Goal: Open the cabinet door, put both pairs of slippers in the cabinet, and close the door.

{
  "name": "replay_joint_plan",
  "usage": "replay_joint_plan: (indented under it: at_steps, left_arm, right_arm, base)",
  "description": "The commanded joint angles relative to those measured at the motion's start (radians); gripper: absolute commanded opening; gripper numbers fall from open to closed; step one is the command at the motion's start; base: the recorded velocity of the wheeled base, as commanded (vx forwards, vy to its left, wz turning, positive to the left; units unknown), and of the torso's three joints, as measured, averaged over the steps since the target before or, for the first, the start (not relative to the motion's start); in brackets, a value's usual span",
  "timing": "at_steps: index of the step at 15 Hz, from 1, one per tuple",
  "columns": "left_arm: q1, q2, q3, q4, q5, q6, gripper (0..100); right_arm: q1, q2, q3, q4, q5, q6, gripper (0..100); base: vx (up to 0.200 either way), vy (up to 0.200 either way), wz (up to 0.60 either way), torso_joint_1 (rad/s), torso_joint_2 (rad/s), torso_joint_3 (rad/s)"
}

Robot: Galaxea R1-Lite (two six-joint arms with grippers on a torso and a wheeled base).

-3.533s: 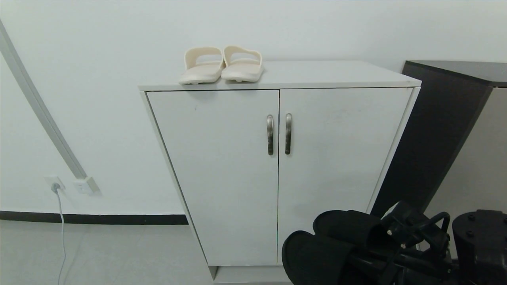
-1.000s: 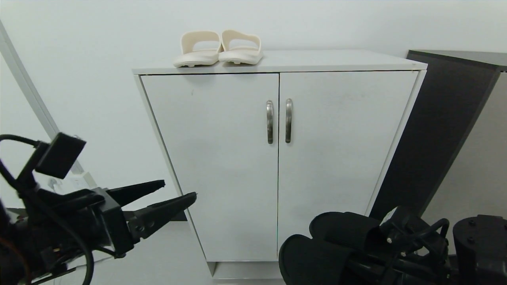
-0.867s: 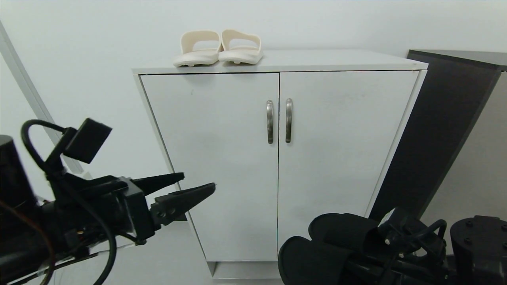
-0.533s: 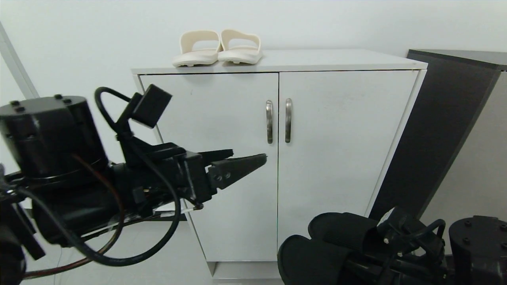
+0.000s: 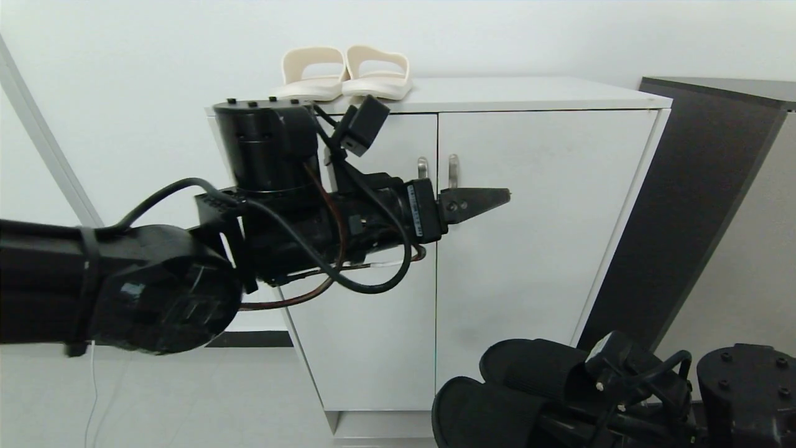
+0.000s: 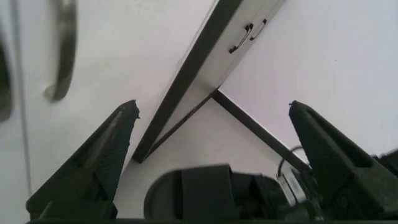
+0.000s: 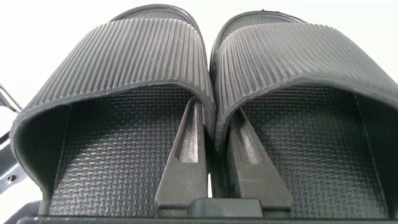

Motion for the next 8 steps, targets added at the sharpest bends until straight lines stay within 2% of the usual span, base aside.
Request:
replay_joint_plan:
  at_steps: [1, 6, 8]
  left_arm:
    - [-0.013, 0.095, -0.099, 0.026, 0.004, -0.001, 100]
    - [0.038, 0.082, -0.156, 0.078, 0.014, 0.008, 100]
    - [0.043, 0.077, -0.167, 0.101, 0.073, 0.024, 100]
  right_arm:
    - [0.002, 0.003, 0.001, 0.000, 0.000, 0.000, 0]
    - [0.002, 0.003, -0.001, -0.001, -0.002, -0.001, 0]
    - [0.002, 0.003, -0.001, 0.000, -0.002, -0.001, 0]
  base:
    - [0.000, 0.000, 0.00, 0.000, 0.00, 0.000]
    - [0.000, 0.000, 0.00, 0.000, 0.00, 0.000]
    - [0.000, 0.000, 0.00, 0.000, 0.00, 0.000]
